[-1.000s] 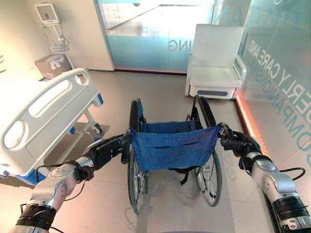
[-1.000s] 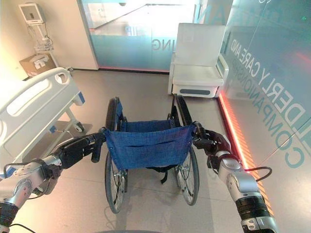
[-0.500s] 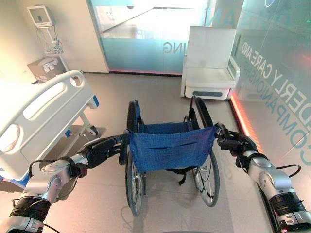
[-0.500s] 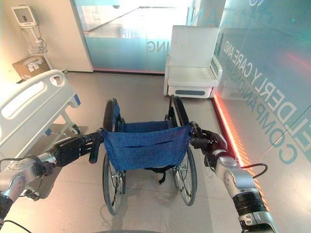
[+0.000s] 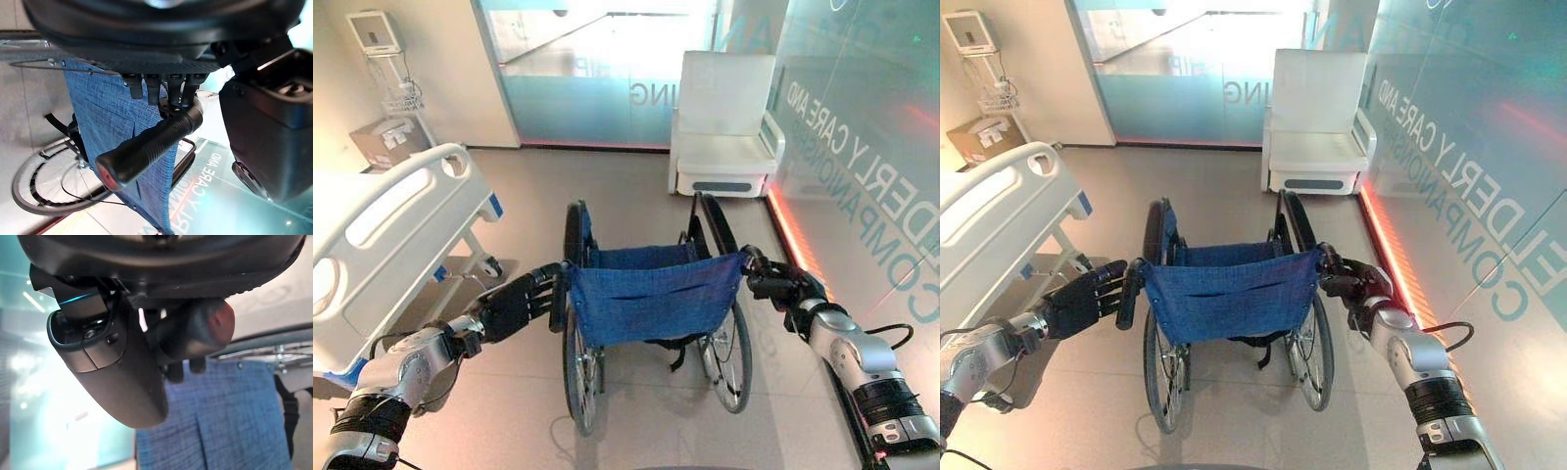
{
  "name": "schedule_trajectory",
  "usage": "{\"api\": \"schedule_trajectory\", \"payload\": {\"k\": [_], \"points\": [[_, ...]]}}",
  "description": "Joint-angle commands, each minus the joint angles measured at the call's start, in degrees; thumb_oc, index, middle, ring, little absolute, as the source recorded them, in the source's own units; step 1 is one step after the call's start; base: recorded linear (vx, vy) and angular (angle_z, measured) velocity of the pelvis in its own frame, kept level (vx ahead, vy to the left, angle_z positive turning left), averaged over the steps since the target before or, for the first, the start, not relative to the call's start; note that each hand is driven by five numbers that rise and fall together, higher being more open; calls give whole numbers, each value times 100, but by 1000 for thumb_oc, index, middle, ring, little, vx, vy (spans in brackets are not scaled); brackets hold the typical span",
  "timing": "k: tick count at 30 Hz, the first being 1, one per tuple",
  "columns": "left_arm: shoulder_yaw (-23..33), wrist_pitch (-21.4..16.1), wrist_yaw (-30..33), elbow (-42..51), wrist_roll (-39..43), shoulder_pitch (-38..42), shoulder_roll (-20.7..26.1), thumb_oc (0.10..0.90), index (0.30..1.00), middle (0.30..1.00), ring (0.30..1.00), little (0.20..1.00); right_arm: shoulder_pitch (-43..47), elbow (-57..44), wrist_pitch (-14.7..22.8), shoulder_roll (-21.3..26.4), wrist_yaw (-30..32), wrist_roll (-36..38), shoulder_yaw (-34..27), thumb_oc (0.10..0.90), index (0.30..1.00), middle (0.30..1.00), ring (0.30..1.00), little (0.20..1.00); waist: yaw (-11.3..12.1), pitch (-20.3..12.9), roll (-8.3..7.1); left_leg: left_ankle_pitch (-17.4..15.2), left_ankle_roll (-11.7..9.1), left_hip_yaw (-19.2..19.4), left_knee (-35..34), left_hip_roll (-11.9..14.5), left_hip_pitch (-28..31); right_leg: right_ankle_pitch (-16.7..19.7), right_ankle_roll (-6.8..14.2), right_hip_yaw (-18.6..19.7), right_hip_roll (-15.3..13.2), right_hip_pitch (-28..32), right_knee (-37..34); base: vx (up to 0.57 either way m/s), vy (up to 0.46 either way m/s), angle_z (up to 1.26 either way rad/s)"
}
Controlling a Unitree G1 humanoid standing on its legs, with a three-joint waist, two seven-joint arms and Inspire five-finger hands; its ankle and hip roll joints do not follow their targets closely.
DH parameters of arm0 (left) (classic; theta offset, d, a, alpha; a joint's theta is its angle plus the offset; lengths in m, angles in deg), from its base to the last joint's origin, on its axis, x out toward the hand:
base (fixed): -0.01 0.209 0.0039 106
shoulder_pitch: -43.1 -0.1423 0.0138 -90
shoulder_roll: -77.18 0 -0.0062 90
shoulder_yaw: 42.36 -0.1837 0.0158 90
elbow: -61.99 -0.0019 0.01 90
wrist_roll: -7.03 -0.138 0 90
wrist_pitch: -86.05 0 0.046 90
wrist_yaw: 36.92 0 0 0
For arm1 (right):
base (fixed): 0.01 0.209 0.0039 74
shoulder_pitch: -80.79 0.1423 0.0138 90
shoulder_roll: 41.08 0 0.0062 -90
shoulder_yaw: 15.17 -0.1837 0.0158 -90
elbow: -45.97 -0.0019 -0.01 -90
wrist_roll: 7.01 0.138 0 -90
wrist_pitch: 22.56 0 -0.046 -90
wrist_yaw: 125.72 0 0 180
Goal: Push the wheelchair next to the bed
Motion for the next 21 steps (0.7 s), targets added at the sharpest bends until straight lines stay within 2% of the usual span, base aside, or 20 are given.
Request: {"api": "schedule_trajectory", "payload": {"k": [1,8,21], "points": [[-379,-316,-1902,611,1574,2548,-1437,800,900,900,900,900,1135,-258,305,-176,-679,368,588,400,300,300,300,300,-935,-402,141,-381,29,221,21,-132,-14,-69,-205,-198,243,93,12,21,45,-6],[-572,-4,-2348,366,1181,2720,-1352,800,900,900,900,900,1159,-357,251,-162,-677,352,642,400,300,300,300,300,-1060,-407,142,-415,112,386,21,-194,-7,18,-142,-22,193,16,12,24,54,-6],[-1169,145,-2666,24,430,3090,-892,800,900,900,900,900,1214,-508,205,64,-730,501,757,400,300,300,300,300,-1210,-314,228,-419,234,529,21,-317,-50,173,-63,314,162,-158,51,20,36,-6]]}}
